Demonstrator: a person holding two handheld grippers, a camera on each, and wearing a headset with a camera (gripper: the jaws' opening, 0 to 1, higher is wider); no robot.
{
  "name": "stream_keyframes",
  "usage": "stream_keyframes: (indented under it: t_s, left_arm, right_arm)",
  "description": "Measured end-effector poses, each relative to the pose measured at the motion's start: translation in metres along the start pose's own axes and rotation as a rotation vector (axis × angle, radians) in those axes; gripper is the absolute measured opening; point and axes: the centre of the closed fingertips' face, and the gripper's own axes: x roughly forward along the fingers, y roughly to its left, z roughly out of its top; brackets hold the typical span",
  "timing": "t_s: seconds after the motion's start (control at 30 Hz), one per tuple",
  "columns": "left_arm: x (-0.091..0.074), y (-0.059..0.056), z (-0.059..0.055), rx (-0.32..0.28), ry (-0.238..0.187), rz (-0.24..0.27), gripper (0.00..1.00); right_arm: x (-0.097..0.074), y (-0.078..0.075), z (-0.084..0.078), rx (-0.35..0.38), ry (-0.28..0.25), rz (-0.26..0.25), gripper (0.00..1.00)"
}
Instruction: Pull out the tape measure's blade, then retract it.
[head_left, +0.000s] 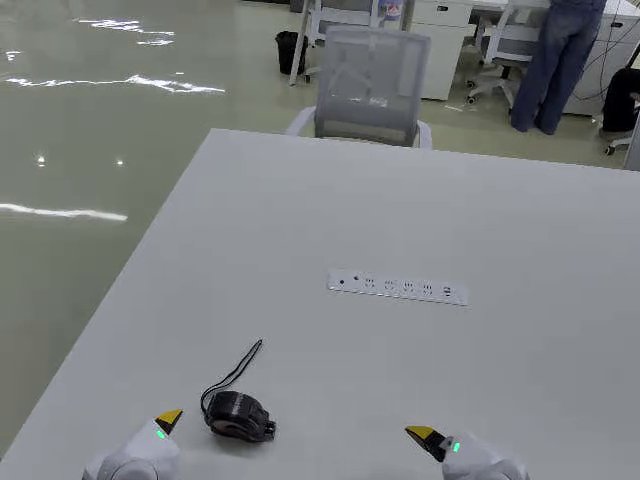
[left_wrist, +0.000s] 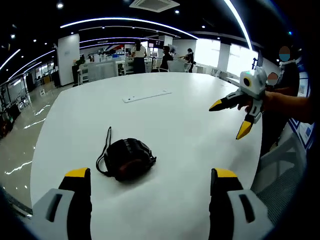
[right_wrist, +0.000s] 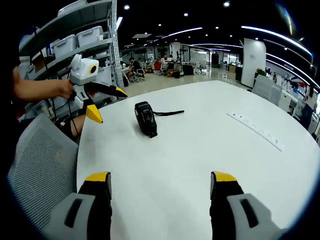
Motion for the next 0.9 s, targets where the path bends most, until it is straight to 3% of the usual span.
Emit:
stream_keyframes:
  t_s: [0.23, 0.67, 0.9]
  left_arm:
    - [-0.012, -0.007, -0.008, 0.037, 0.012, -0.036, 0.99]
    - [-0.032, -0.006, -0.015, 0.053, 0.010, -0.035, 0.99]
    - [-0.037, 0.000, -0.018, 0.054, 0.005, -0.034, 0.99]
  right_arm:
    - [-0.022, -0.002, -0.012, 0.017, 0.001, -0.041, 0.88]
    - [-0.066, -0.007, -0.023, 0.050, -0.027, -0.099, 0.89]
    - [-0.084, -0.011, -0.029, 0.068, -0.031, -0.139, 0.90]
